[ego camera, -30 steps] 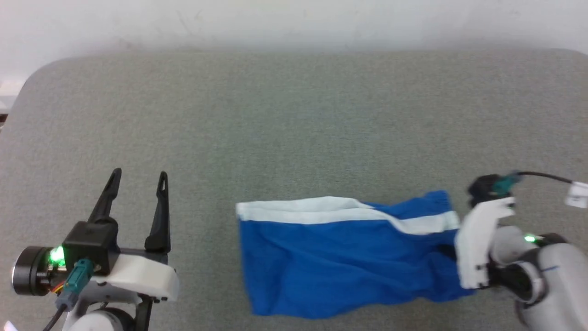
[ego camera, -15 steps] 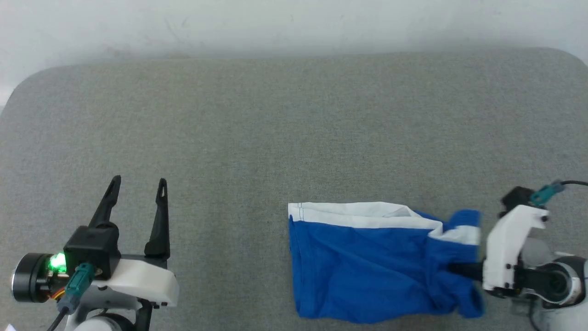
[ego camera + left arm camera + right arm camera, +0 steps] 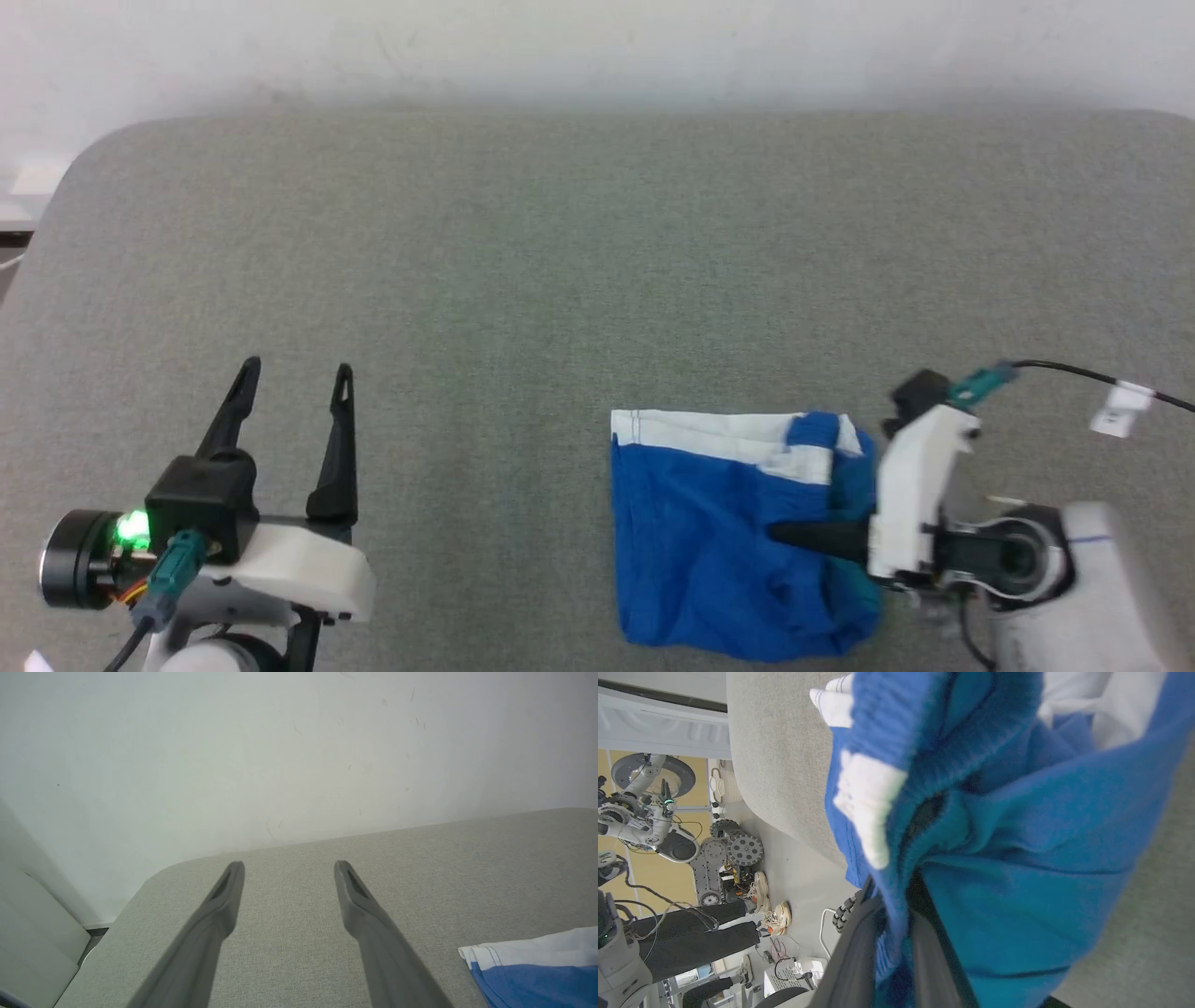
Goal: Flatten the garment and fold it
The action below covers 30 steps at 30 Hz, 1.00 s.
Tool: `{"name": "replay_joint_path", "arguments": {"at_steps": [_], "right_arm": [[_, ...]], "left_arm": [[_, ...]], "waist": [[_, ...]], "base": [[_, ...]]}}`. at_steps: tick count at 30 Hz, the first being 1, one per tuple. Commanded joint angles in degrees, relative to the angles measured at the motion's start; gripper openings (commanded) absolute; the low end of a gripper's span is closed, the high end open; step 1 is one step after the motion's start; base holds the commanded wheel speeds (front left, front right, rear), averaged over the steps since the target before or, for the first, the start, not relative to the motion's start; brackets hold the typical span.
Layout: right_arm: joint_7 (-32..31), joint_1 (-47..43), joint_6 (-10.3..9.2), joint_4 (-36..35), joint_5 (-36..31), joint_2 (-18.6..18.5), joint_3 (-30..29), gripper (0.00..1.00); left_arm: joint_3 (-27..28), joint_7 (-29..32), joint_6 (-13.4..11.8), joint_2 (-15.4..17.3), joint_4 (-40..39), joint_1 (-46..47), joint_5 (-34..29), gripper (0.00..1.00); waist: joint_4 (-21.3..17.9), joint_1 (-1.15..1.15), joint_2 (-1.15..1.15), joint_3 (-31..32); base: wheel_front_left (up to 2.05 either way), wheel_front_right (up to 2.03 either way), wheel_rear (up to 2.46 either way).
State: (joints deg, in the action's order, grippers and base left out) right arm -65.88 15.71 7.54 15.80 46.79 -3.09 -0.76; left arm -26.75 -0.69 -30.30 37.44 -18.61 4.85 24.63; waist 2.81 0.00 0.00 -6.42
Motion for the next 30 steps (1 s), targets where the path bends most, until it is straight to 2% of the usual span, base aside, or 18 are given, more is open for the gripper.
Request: {"name": "replay_joint_path", "arguments": {"at_steps": [1,6,8,9,10,17,24,28,30], "right_arm": [[0.9,1.3,-0.05,0.4,0.5,0.2,0.8,0.0],[6.4,4.5,-0.05,4.7,0.5,0.2,7.7,0.0],[7.8,5.5,-0.05,6.4,0.9,0.2,10.1,0.15],[8.3,5.9,-0.05,7.0,0.7,0.2,11.4,0.34],[9.1,6.4,-0.05,7.5,0.5,0.2,12.4,1.0],[12.7,8.0,-0.05,7.5,2.6,0.2,19.0,1.0],[15.3,9.4,-0.05,0.0,0.9,0.2,24.4,1.0],[18.6,10.0,-0.05,-7.4,-5.4,-0.2,27.5,1.0],[20.3,9.5,-0.05,-10.6,-8.6,-1.9,29.1,1.0]], "left_arm": [[0.0,0.1,0.2,-0.2,0.2,0.9,-0.2,1.0],[-0.4,-0.1,0.3,-0.7,0.4,1.5,-0.3,1.0],[-0.5,-0.3,0.3,-1.0,0.6,1.7,-0.3,1.0],[-0.6,-0.4,0.3,-1.1,0.6,1.7,-0.3,1.0],[-0.6,-0.4,0.2,-1.2,0.7,1.8,-0.3,1.0],[-0.9,-0.7,0.0,-1.7,1.1,2.1,-0.4,1.0],[-1.0,-0.8,-0.1,-1.7,1.3,2.1,-0.3,1.0],[-0.9,-0.8,-0.3,-1.7,1.5,1.8,-0.2,1.0],[-0.8,-0.7,-0.5,-1.6,1.5,1.6,-0.1,1.0]], "waist": [[0.4,0.0,0.0,-0.1],[1.2,0.0,0.0,-0.8],[1.4,0.0,0.0,-1.1],[1.5,0.0,0.0,-1.3],[1.6,0.0,0.0,-1.5],[1.7,0.0,0.0,-1.8],[1.2,0.0,0.0,-1.6],[0.7,0.0,0.0,-1.2],[0.3,0.0,0.0,-0.9]], "base": [[0.0,0.0,0.0],[0.0,0.0,0.0],[0.0,0.0,0.0],[0.0,0.0,0.0],[0.0,0.0,0.0],[0.0,0.0,0.0],[0.0,0.0,0.0],[0.0,0.0,0.0],[0.0,0.0,0.0]]}}
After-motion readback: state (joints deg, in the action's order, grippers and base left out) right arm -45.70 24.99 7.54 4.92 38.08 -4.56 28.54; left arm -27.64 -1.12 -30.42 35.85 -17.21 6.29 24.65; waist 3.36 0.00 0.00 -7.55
